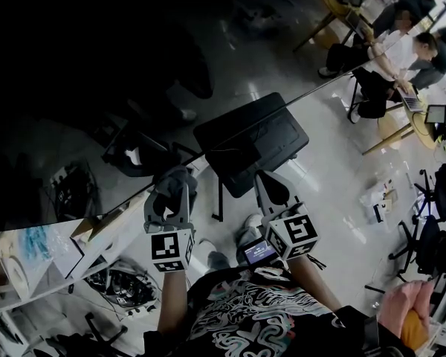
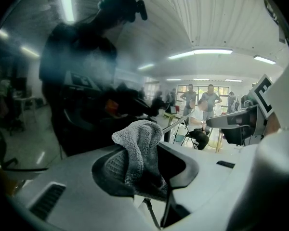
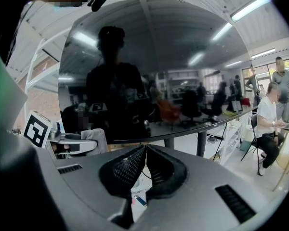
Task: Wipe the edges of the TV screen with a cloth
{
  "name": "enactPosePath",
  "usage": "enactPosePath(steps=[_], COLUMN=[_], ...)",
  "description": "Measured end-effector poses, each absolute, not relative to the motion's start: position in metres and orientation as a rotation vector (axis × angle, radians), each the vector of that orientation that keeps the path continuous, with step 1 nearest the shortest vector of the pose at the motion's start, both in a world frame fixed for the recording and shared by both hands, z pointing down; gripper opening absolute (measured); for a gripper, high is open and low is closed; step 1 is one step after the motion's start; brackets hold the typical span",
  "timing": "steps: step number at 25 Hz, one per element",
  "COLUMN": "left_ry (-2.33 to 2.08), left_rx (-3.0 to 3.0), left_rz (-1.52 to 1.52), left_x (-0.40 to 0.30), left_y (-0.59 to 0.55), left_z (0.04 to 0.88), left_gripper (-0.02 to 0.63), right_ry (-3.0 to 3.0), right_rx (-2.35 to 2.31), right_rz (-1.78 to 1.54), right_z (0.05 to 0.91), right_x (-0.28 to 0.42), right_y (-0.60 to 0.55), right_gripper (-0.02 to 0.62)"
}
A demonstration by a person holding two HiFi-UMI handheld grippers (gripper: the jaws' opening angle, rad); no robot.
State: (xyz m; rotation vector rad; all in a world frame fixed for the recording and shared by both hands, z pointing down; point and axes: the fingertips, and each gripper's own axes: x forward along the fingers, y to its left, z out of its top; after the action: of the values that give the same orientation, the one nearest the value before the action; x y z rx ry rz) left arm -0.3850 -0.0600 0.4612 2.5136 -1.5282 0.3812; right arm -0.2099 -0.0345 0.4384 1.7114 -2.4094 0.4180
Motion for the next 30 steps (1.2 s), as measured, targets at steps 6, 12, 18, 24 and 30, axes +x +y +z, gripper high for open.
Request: enactPosePath(steps=[6, 12, 18, 24, 30], left_ry=[-1.532, -1.529, -1.518, -1.506, -1.486], left_rx=[2.507, 2.506, 2.509, 2.516, 2.527], left_rz=[0.379, 0.381, 0.385, 0.378, 0.378], left_x=[-0.378, -0.367, -0.354, -0.345, -0.329], left_y=[-0.061, -0.065, -0.072, -0.074, -0.079], left_z=[0.460, 0.458, 0.459, 0.458, 0.457], left_gripper=[0.140, 0.140, 0.140, 0.140, 0.140], right_ry=[-2.410, -2.408, -2.386, -2.369, -2.350], right_rx=[1.710, 1.730, 1.760, 1.791, 1.825], right_rz=[0.411, 0.415, 0.427, 0.431, 0.440], right_z=[0.440, 0.437, 0.441, 0.442, 0.444], right_x=[-0.199, -0.186, -0.167, -0.157, -0.139], right_y=[-0.034, -0.037, -0.041, -0.037, -0.039], right_gripper=[0.029, 0.029, 0.029, 0.029, 0.030])
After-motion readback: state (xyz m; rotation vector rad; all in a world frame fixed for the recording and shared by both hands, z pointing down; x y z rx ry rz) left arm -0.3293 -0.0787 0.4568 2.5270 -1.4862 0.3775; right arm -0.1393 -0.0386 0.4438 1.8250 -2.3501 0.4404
